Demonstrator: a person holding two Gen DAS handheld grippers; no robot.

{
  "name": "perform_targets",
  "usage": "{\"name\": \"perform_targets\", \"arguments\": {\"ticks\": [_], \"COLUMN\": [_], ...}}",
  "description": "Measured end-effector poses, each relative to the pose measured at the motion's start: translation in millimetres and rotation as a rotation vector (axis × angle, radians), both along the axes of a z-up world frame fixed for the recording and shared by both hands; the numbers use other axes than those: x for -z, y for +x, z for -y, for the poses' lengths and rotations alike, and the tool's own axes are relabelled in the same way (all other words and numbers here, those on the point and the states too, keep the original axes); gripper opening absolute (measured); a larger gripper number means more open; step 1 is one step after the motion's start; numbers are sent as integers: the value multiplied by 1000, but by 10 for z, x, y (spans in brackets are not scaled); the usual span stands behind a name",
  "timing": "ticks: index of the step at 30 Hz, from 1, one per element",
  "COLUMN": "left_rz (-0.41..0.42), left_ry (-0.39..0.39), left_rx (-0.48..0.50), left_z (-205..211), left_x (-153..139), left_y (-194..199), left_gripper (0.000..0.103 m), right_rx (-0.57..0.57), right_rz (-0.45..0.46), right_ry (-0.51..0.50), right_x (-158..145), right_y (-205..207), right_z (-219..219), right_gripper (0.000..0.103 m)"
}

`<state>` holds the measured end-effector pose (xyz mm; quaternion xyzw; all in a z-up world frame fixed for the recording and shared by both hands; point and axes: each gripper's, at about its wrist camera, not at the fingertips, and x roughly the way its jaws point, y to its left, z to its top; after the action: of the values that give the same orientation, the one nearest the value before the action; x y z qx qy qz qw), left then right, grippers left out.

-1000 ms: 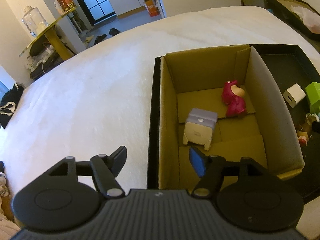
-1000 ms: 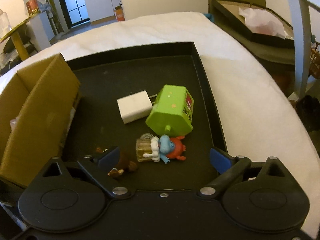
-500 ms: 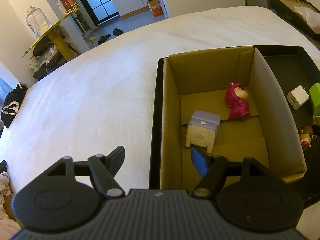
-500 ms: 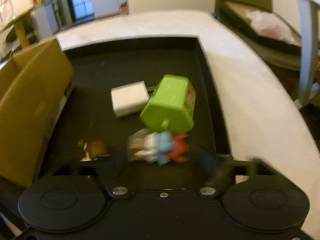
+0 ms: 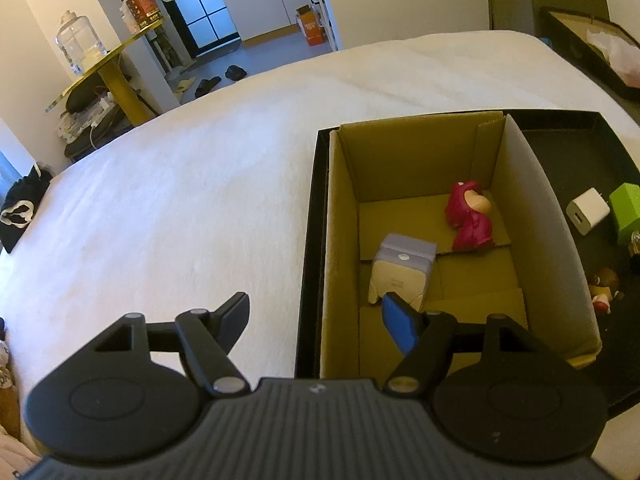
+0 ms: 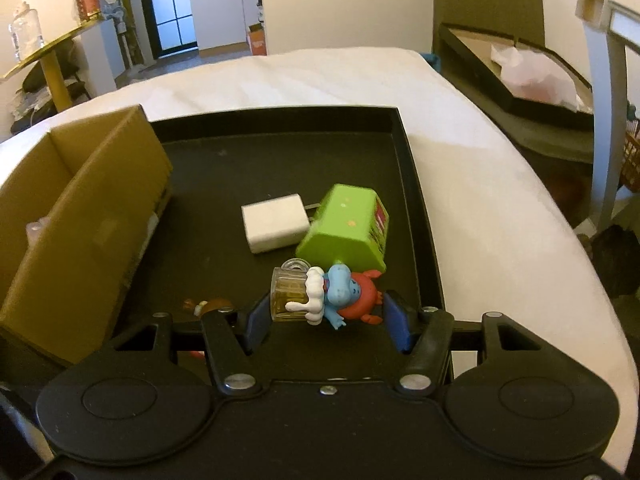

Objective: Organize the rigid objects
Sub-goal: 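Lift the smurf figure with the right tool and carry it into the box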

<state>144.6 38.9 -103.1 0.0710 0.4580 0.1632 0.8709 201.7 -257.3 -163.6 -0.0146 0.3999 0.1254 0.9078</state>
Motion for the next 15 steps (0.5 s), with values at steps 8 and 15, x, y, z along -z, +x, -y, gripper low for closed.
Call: {"name": "perform_targets", "arguments": {"ticks": [8, 15], "left_rz": [11, 15], "left_ry": [-26, -63], "left_rx": [17, 17], "left_z": [-27, -77], "left_x": [13, 8], "left_y": [-17, -37], "left_gripper": [72, 70], "right_rx": [-27, -51], "right_rz": [44, 77], "right_ry": [-16, -27], "right_x": [-235, -462], "right_y": [-16, -38], "right_z": [-149, -308], "right_gripper": [58, 58]}}
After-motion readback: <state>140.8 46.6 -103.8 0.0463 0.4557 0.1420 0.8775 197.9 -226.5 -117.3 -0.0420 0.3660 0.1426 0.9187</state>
